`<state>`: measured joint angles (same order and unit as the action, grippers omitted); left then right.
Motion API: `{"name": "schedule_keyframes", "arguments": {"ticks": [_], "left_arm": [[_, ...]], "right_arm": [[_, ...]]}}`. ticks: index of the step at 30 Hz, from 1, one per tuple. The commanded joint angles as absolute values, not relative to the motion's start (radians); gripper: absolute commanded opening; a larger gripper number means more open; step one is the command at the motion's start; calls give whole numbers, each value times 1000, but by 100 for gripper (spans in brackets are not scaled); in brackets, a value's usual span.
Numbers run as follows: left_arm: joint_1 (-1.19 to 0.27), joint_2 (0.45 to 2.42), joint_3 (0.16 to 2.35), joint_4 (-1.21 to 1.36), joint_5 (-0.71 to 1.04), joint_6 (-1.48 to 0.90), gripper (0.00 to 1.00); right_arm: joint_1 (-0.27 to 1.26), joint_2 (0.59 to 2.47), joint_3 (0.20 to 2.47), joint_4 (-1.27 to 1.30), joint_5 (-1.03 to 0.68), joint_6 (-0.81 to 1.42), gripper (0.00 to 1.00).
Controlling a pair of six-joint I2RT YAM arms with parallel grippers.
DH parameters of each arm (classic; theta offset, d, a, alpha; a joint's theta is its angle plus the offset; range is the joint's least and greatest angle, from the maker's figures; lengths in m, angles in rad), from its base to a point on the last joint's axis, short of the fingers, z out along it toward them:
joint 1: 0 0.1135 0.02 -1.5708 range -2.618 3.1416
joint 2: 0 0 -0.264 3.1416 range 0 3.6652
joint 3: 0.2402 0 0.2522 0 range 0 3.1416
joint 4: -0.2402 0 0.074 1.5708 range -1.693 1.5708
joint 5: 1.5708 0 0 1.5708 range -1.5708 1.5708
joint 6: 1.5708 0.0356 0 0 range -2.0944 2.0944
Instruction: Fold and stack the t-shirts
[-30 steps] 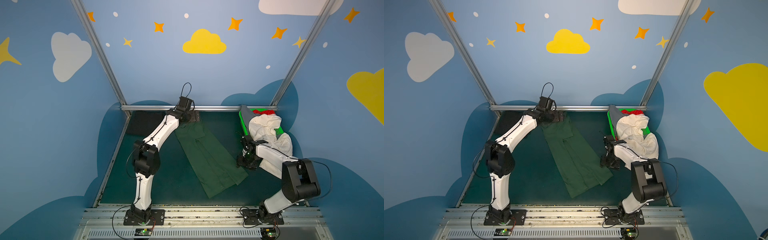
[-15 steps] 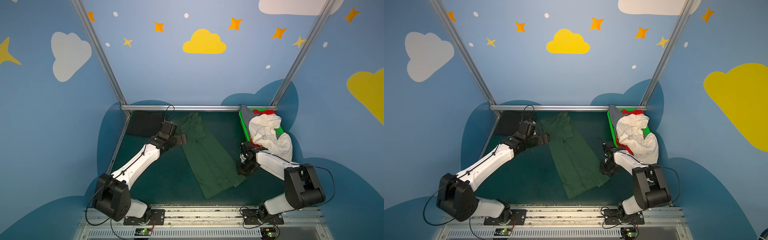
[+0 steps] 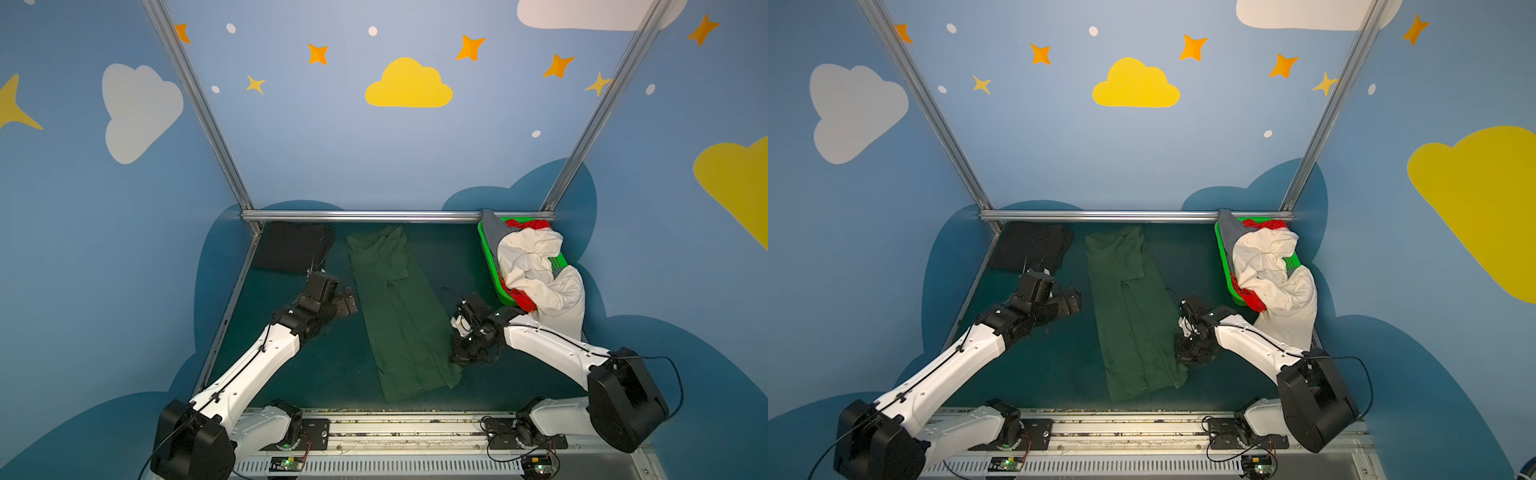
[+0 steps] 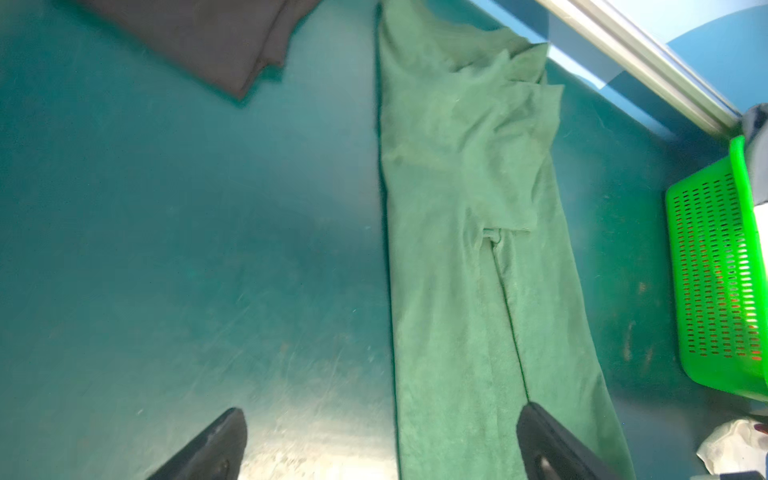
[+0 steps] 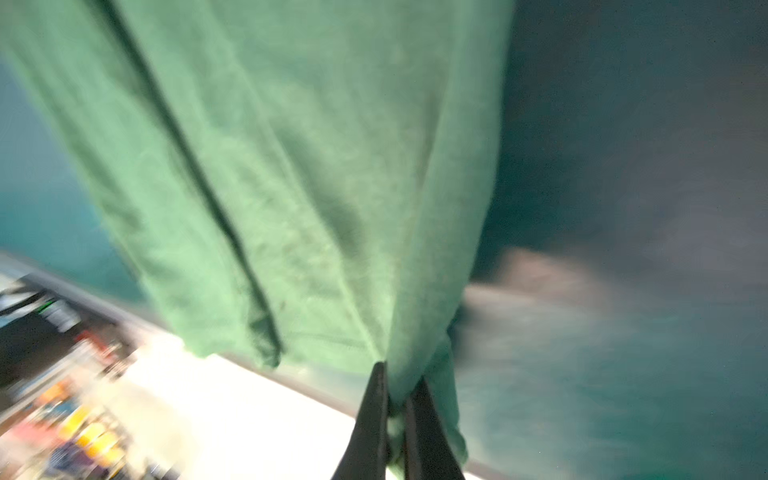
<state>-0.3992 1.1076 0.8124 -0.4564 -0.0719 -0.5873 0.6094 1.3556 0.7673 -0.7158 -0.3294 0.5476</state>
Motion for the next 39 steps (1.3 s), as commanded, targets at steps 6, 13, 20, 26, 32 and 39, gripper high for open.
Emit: {"name": "schedule_keyframes", "arguments": {"ticks": [6,13,20,26,32,39], "left_arm": [[-398,1007,653,-468,37,-661,100],[-508,839,536,-482,99,-770,98],[-654,749,389,-455,73,-917,91],[-791,751,345,-403,19,-973,82],[-911,828,309,-307,13,-1030,76],[-1038,860,265,-261,-24,-1114,64]], "right_arm": [[679,1327,718,-605,-468,675,9],[695,1351,697,-564,-495,692,7],[695,1335,676,-487,-540,733,0],[692,1319,676,-514,-508,729,0],[687,1289,624,-471,-506,739,0],[675,1296,626,-489,-495,733,0]]}}
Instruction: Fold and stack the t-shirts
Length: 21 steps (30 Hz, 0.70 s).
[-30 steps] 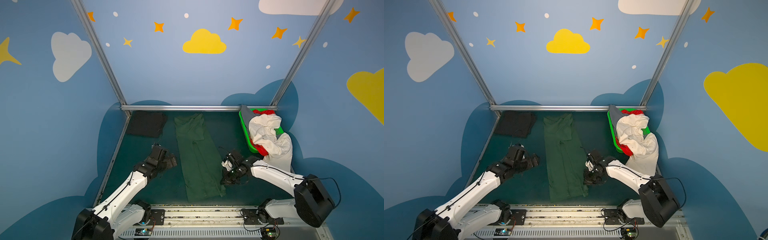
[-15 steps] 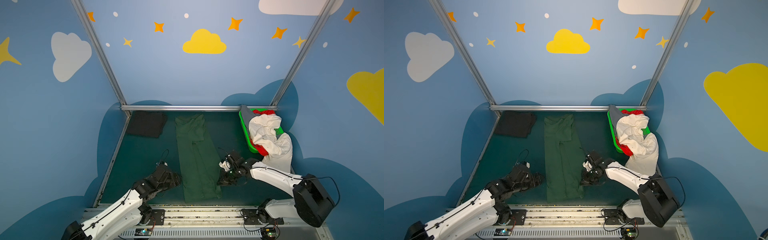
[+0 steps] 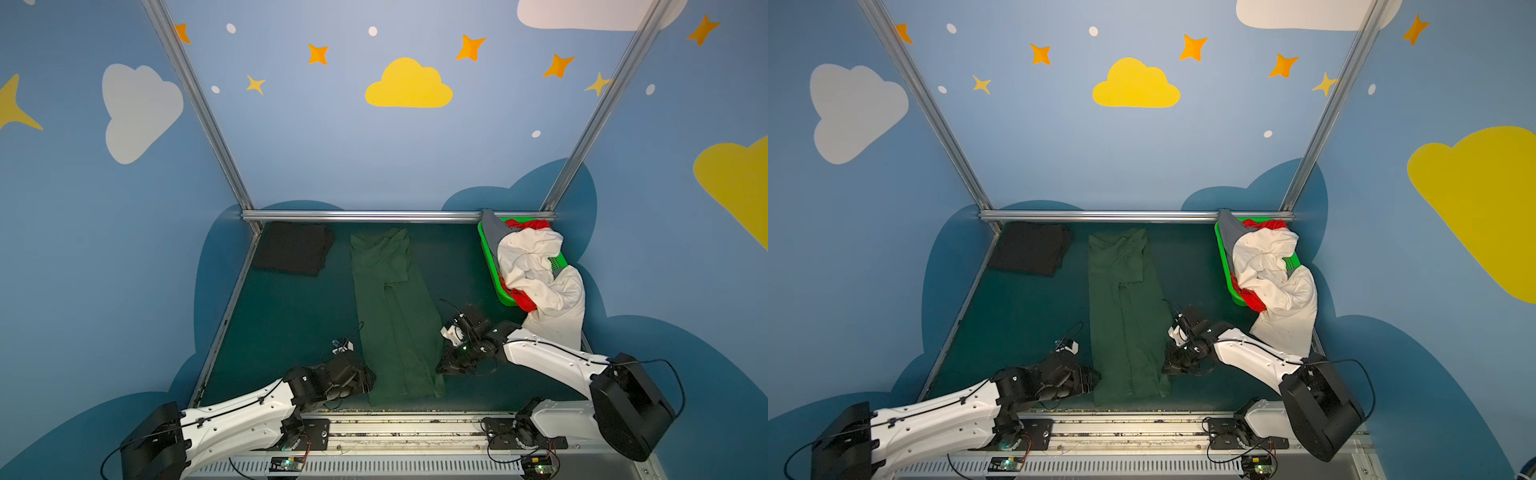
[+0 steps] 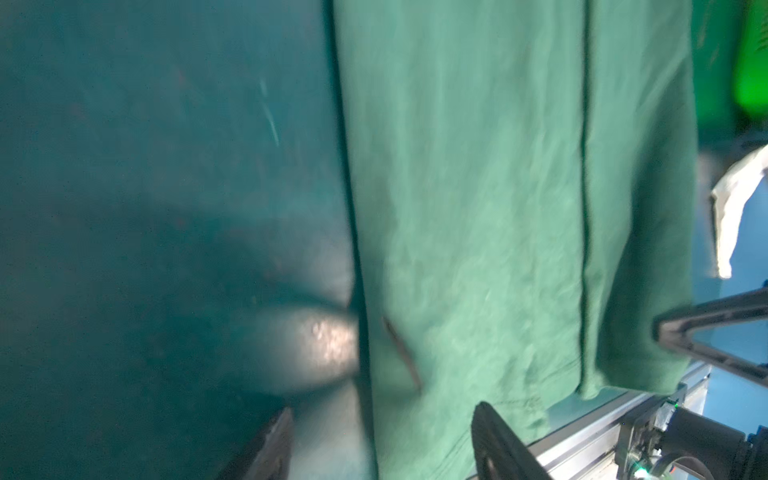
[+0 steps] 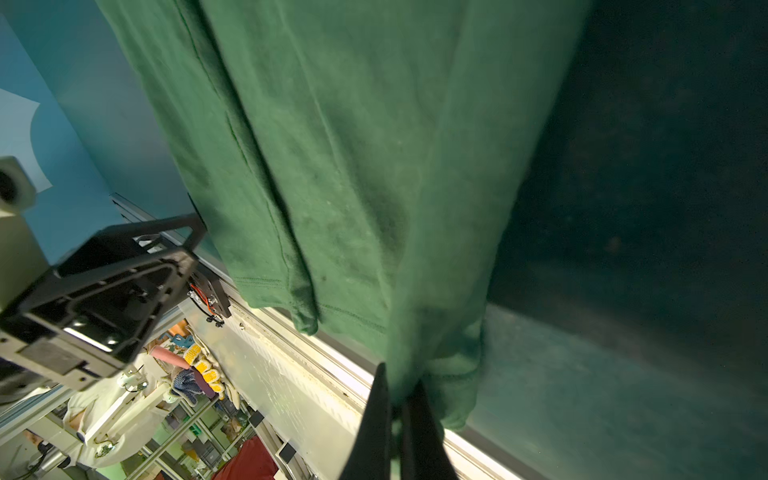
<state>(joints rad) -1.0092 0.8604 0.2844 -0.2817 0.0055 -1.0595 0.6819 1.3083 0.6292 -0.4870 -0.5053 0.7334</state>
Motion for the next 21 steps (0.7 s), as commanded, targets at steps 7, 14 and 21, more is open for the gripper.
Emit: {"name": "schedule_keyframes", "arguments": {"ticks": [7,14,21], "left_arm": [[-1099,859,230,-235,-31,-1157,58],[-1108,1001,275,-221,16,-1066,51],[-1158,1223,343,-119,82,-997,13]], "right_arm": [[673,1312,617,-463,-522,727,0],[673,1315,635,-501,-498,683,0],[672,1298,625,-507,-476,689,0]]}}
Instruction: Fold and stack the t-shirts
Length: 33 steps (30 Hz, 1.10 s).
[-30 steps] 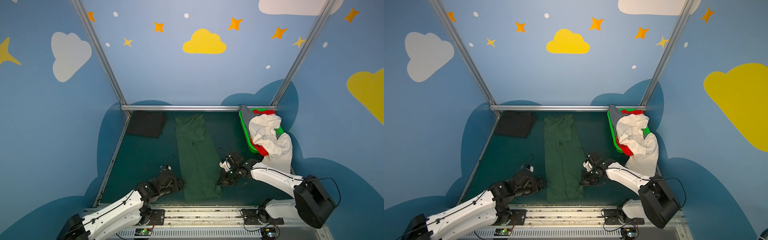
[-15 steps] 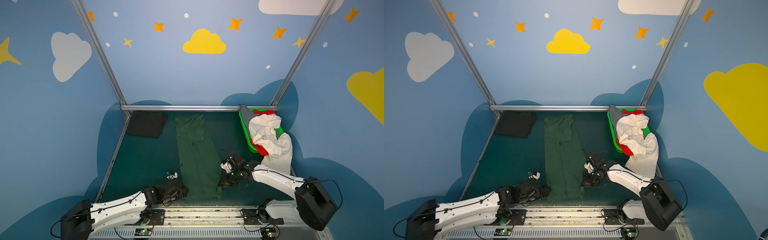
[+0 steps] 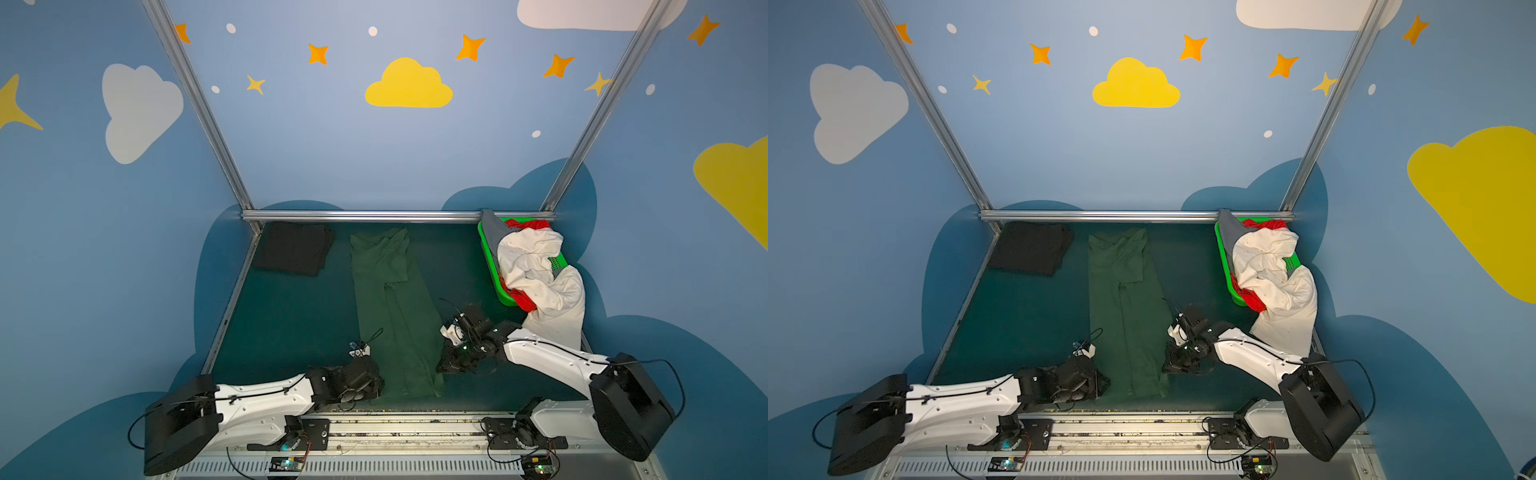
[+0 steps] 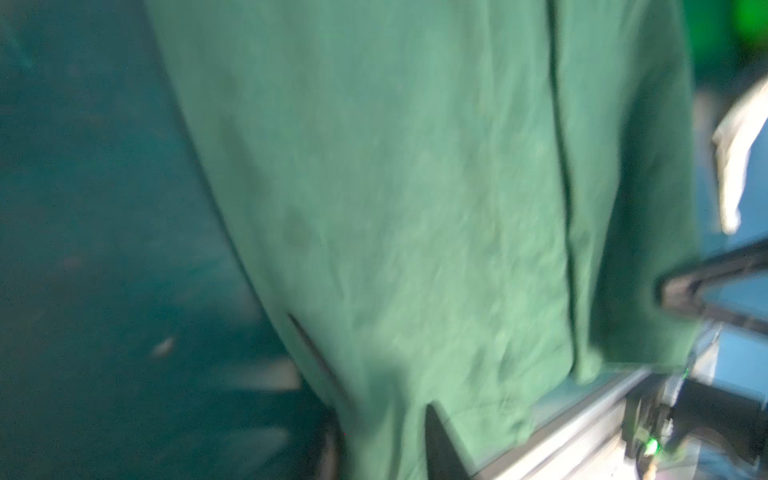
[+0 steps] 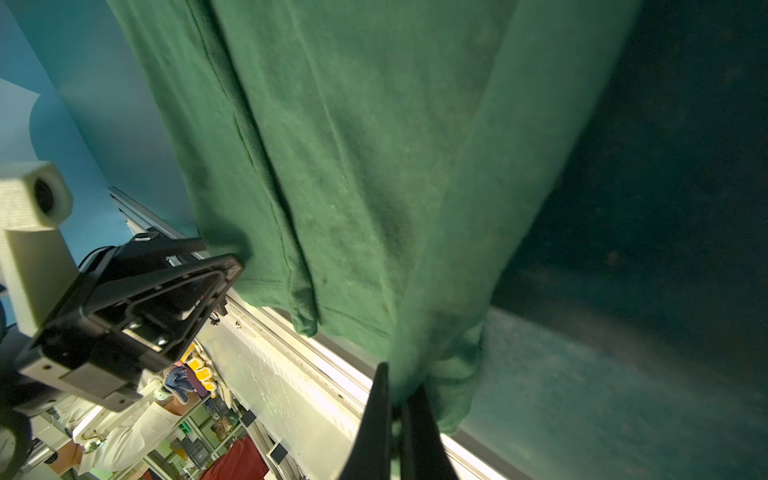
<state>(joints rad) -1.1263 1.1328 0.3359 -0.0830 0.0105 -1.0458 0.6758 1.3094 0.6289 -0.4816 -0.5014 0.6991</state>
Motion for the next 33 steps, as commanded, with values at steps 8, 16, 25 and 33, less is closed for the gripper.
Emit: {"name": "schedule_keyframes", "arguments": {"ticks": [8,16,25,33], "left_arm": [[-1195,1330,462,-253,39,-1015,4],[-1181,1154,491,-361,-44,-1074,4],[-1056,1121,505,-353,4,-1077,4],[-907,1186,531,-313,62,-1102,4]], "right_arm": [[672,1235,612,-520,-460,675,0],[672,1182,621,-514,-434,713,0],[669,1242,723,-502,-429,712,0],[645,1369,878,-554,-364,679,0]]}}
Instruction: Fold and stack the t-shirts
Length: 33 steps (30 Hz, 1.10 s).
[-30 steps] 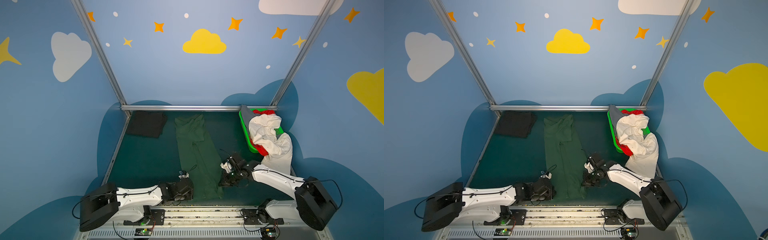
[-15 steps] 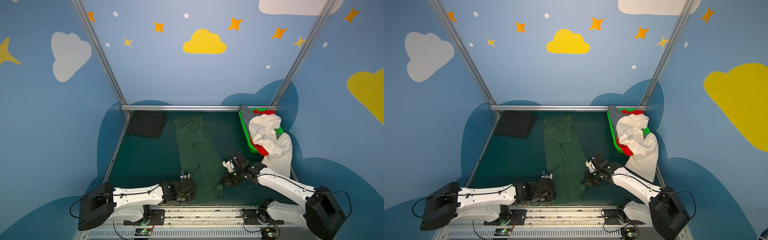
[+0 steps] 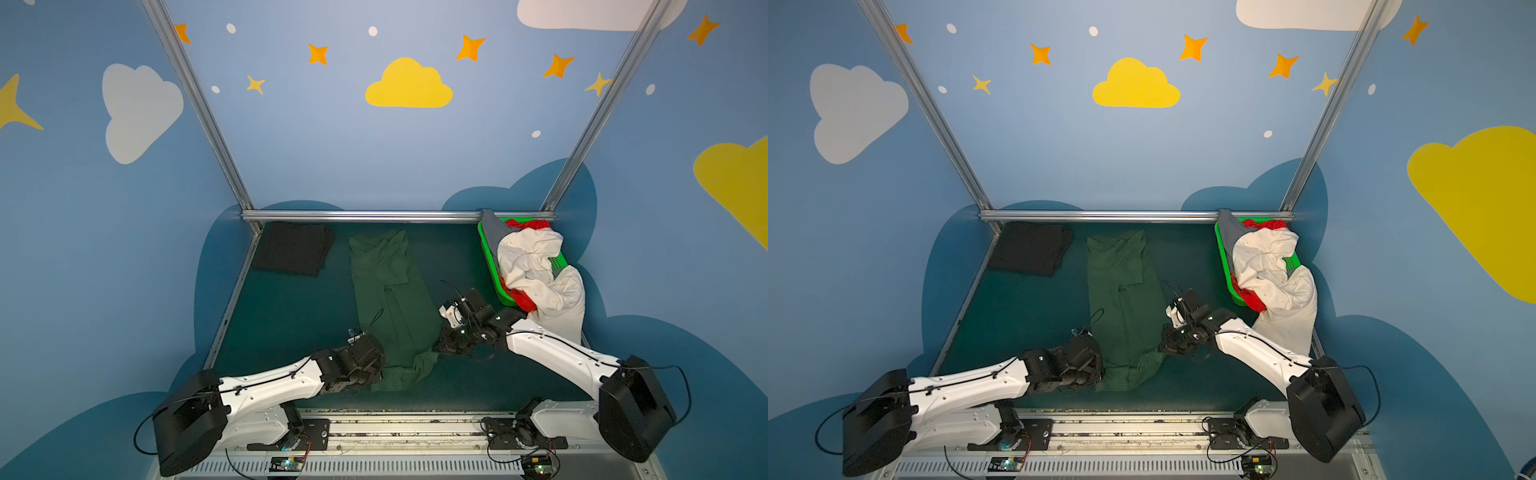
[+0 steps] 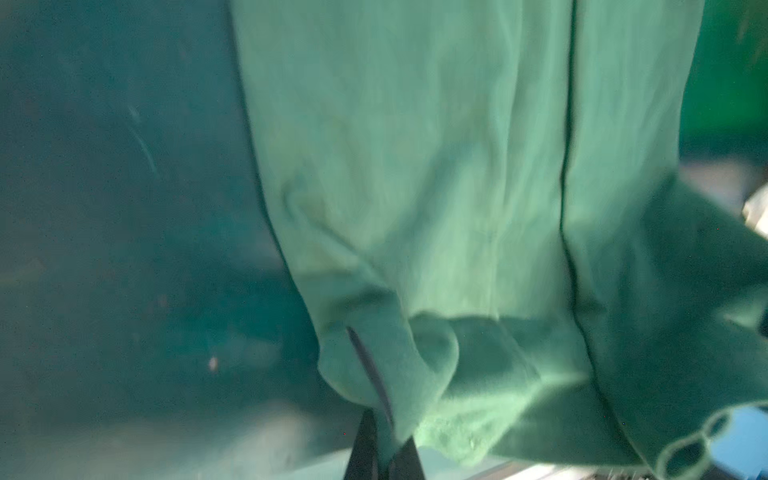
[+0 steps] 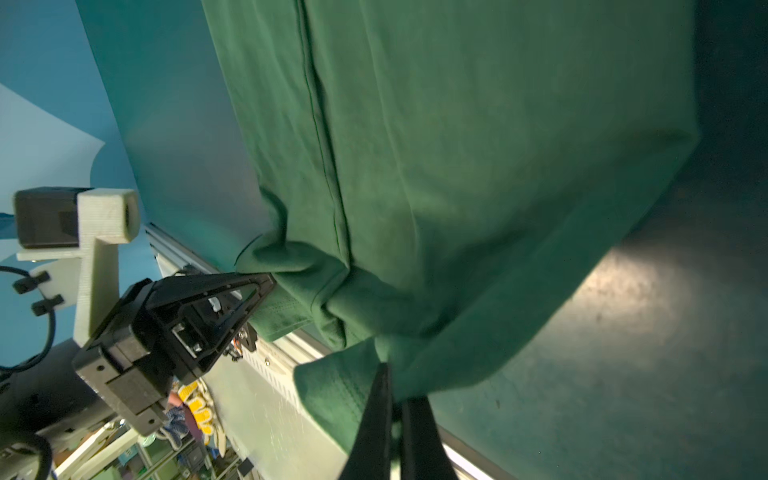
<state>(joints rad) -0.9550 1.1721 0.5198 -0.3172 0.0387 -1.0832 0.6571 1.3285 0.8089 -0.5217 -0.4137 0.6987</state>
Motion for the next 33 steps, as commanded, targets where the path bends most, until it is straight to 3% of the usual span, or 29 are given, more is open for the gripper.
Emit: {"name": "schedule_keyframes", "arguments": {"ticks": [1,14,33], "left_arm": [[-888,1184,529,-302,68,-1103,4],[-620,1169,626,-356,195,-1008,4],[-415,1345,812,-329,263,-883,4]], "right_arm": [[641,1388,900,-558,-362,669,0],[557,1574,1158,-583,-384,629,0],[500,1762,1321,-535,-417,597,0]]}}
